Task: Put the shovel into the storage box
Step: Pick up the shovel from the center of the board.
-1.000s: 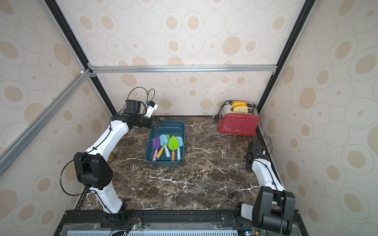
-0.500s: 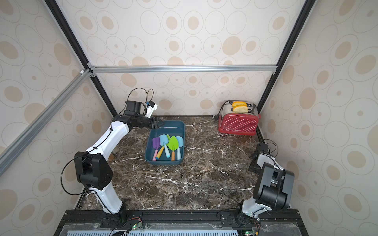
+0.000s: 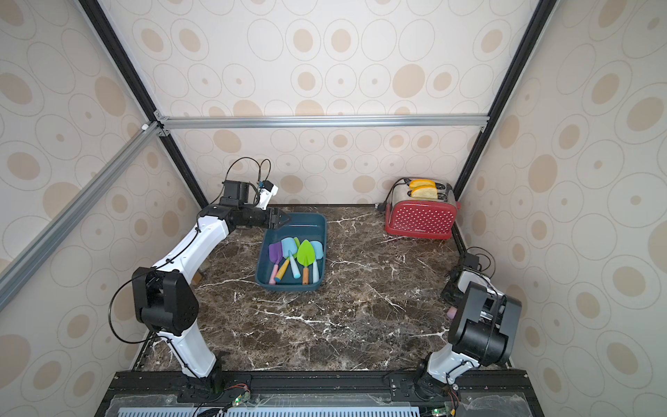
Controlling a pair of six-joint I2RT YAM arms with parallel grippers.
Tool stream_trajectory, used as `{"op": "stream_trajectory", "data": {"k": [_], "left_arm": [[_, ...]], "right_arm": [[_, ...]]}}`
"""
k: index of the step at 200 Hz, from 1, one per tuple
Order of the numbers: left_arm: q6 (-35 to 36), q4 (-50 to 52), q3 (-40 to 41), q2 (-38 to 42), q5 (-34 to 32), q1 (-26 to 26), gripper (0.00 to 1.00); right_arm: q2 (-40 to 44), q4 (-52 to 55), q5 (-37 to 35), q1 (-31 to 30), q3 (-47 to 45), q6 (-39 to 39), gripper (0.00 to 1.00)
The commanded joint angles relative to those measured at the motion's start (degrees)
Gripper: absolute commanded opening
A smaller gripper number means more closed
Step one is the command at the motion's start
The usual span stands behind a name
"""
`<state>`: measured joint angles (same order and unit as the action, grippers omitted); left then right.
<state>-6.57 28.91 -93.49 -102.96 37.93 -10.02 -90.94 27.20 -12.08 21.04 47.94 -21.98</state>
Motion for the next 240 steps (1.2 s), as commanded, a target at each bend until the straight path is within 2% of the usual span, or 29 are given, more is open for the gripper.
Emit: {"op": "stream_trajectory", "data": {"k": [1,21,37,64,84,104,128,176,240], "left_arm": [[-1.7,-2.6,0.5,1.3,2.4,0.1,0.59],[-3.7,-5.2,1.9,1.7,4.6,0.0,0.61],[-6.0,-8.3,3.5,2.0,7.2,0.0,0.62],[-11.9,-16.5,7.8,2.7,12.3,-0.8,0.63],[-16.1,-23.0,10.9,2.9,15.8,-2.7,0.63],[-18.0,-26.5,13.0,3.1,17.1,-5.0,0.63],[-19.8,-30.4,15.6,3.5,17.0,-7.7,0.62],[-20.2,-31.8,16.0,1.6,13.3,-11.3,0.61],[-21.1,-32.9,14.6,-2.3,10.5,-13.7,0.61]], "right_arm": [[1.0,2.4,4.4,0.1,-1.0,0.7,0.04],[3.3,3.4,7.6,-0.9,-1.4,1.7,0.0],[6.2,5.0,7.5,-4.9,-1.0,2.9,0.0],[11.2,8.3,5.6,-19.3,1.9,5.0,0.01],[12.1,9.5,7.9,-30.1,5.6,4.9,0.01],[10.5,10.4,10.6,-38.0,10.2,5.0,0.01],[8.1,11.4,12.8,-44.8,15.5,6.4,0.01],[4.1,13.8,13.1,-54.0,24.0,9.3,0.01],[1.1,15.1,13.0,-59.6,30.4,10.7,0.01]]}}
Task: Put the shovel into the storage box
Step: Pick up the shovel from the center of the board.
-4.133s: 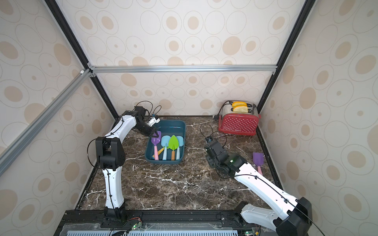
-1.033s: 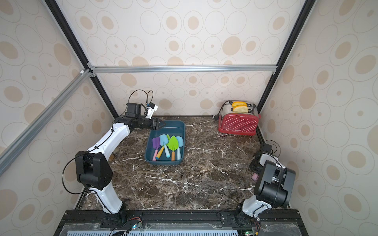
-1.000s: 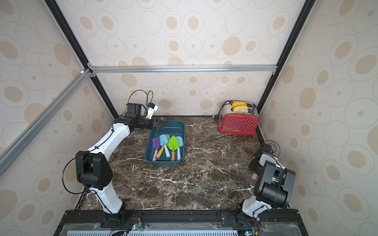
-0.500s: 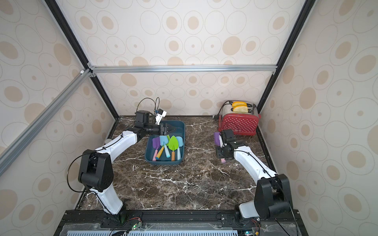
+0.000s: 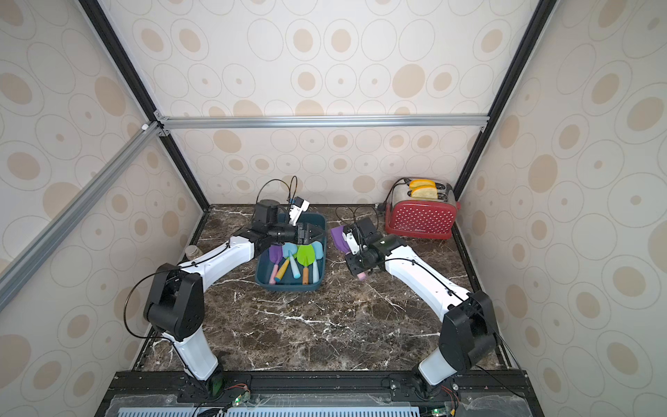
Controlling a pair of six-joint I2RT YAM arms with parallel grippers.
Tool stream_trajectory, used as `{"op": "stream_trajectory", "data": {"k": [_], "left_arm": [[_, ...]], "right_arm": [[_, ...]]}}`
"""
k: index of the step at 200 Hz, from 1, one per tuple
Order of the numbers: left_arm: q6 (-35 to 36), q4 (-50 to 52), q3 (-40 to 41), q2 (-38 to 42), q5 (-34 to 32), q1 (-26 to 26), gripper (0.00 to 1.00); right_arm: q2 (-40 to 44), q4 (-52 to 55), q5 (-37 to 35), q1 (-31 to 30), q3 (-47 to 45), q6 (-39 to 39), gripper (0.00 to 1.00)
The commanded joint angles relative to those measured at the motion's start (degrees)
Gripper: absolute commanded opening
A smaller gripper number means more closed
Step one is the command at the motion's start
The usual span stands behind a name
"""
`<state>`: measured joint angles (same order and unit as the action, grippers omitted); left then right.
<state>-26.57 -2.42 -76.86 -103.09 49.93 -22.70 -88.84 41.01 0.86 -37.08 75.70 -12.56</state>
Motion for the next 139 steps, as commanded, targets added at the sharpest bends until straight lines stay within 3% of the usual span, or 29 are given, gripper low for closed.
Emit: {"op": "stream_trajectory", "data": {"k": [1,61,86,116,139], "left_arm": [[-1.2,-1.7,-2.0,-2.2,-1.5,-1.0,0.61],[-4.3,-5.3,-2.6,-4.5,-1.0,-1.3,0.56],[-5.9,-6.9,-2.4,-4.7,-0.7,-1.3,0.43],[-7.3,-8.6,-2.3,-4.9,0.0,-1.8,0.15],[-7.4,-8.7,-2.2,-5.0,-0.2,-2.3,0.06]], "right_arm": [[-1.0,1.3,0.2,-1.5,2.7,1.3,0.01],[-2.5,1.6,0.1,-4.4,5.3,1.4,0.01],[-3.4,1.9,-0.4,-5.5,6.6,1.7,0.02],[-4.3,1.7,-2.2,-6.4,7.7,1.8,0.03],[-5.0,1.5,-3.3,-6.8,8.3,1.9,0.03]]}}
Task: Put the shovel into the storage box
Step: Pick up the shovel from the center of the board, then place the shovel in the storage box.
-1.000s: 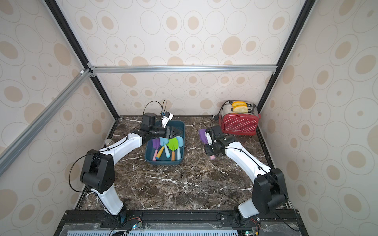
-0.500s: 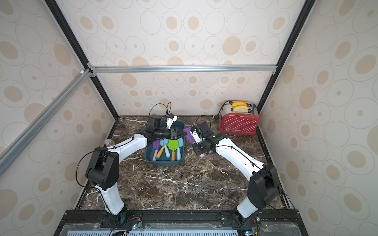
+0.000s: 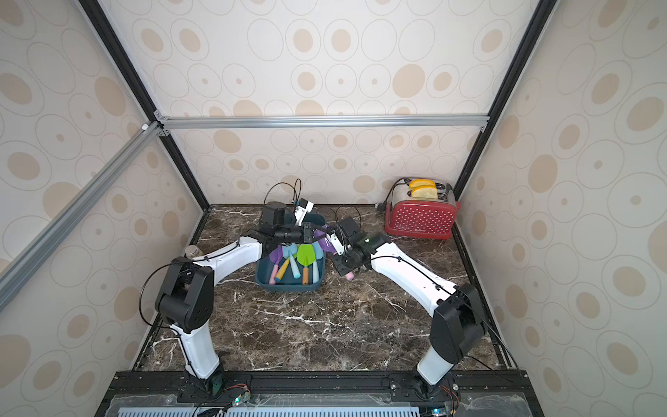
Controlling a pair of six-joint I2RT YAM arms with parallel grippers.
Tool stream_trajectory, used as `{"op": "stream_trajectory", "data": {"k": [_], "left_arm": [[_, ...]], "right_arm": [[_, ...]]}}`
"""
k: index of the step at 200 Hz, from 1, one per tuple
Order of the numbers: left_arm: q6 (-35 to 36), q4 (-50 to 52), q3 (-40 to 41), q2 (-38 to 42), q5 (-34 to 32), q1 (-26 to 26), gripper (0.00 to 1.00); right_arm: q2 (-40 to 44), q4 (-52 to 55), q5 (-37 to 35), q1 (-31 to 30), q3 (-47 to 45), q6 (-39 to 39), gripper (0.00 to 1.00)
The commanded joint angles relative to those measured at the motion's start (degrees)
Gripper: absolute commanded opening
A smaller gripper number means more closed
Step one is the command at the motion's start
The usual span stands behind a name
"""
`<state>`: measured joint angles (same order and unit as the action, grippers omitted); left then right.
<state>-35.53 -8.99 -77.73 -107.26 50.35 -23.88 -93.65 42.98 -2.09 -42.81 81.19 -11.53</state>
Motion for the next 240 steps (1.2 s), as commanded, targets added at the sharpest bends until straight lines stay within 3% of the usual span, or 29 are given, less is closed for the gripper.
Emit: {"op": "stream_trajectory", "data": {"k": [1,32,55,72,115,136,156,203,240], "left_arm": [[1.5,-2.1,-1.3,-0.8,-0.6,-1.1,0.05],[1.3,-2.3,-1.1,-0.9,-0.6,-1.1,0.0],[1.3,-2.3,-1.1,-1.0,-0.9,-1.1,0.0],[1.8,-1.3,-2.1,-1.1,-1.0,-1.0,0.0],[7.5,7.5,-7.8,-0.1,0.7,1.8,0.0],[10.7,13.2,-11.2,0.2,4.9,6.7,0.0],[18.2,24.3,-17.2,-1.1,9.3,11.8,0.0],[35.0,47.0,-28.9,-8.2,6.7,16.7,0.0],[35.8,50.6,-32.1,-16.1,4.3,16.7,0.0]], "right_arm": [[-0.2,-0.4,-0.4,-1.2,2.8,0.9,0.03],[-0.4,-0.6,-2.5,-1.8,2.8,1.1,0.07],[0.9,-0.4,-6.7,-3.0,2.5,1.7,0.31],[4.0,-0.3,-10.0,-4.0,1.9,2.4,0.39],[22.7,-2.1,-17.4,-4.7,-6.0,1.7,0.44],[32.0,-1.7,-25.2,-4.6,-11.5,1.4,0.51],[37.4,1.2,-31.1,-4.5,-15.3,0.7,0.54],[40.1,4.4,-33.3,-4.2,-21.2,-2.4,0.58],[38.4,1.8,-32.0,-3.8,-24.0,-3.7,0.59]]}}
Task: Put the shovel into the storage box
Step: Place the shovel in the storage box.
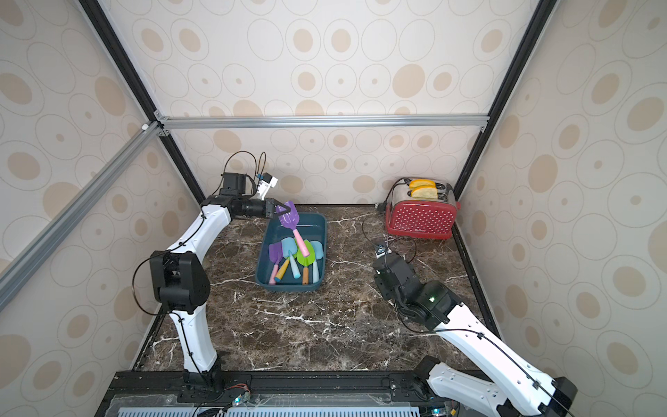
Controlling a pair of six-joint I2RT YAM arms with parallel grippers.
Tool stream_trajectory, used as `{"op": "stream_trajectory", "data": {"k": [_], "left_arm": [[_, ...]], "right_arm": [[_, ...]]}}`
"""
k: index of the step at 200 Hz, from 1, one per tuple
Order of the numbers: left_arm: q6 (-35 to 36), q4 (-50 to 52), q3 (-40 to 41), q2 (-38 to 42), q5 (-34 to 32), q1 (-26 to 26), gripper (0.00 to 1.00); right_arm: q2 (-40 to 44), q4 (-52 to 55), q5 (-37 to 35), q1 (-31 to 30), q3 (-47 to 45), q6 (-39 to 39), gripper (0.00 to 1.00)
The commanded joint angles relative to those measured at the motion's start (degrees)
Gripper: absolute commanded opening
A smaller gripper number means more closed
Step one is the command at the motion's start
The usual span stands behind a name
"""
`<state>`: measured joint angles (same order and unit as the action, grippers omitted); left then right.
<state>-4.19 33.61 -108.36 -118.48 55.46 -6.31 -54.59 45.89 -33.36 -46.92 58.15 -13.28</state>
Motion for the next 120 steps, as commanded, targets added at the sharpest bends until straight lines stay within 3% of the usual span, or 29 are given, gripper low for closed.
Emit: {"op": "stream_trajectory", "data": {"k": [1,60,120], "left_arm": [[4.4,8.0,-1.4,-5.0,-0.8,-0.9,0.0],[3.5,6.6,-1.3,-9.3,-1.6,-2.5,0.0],[6.4,12.2,-5.8,-15.4,-6.5,-8.3,0.0]], "right_arm": [[-0.8,-1.1,-0.6,0.4,-1.0,-2.0,0.59],[-4.1,-3.6,1.1,1.3,-3.1,-2.1,0.61],[-5.2,-5.7,2.6,1.9,-4.0,-1.7,0.61]]}}
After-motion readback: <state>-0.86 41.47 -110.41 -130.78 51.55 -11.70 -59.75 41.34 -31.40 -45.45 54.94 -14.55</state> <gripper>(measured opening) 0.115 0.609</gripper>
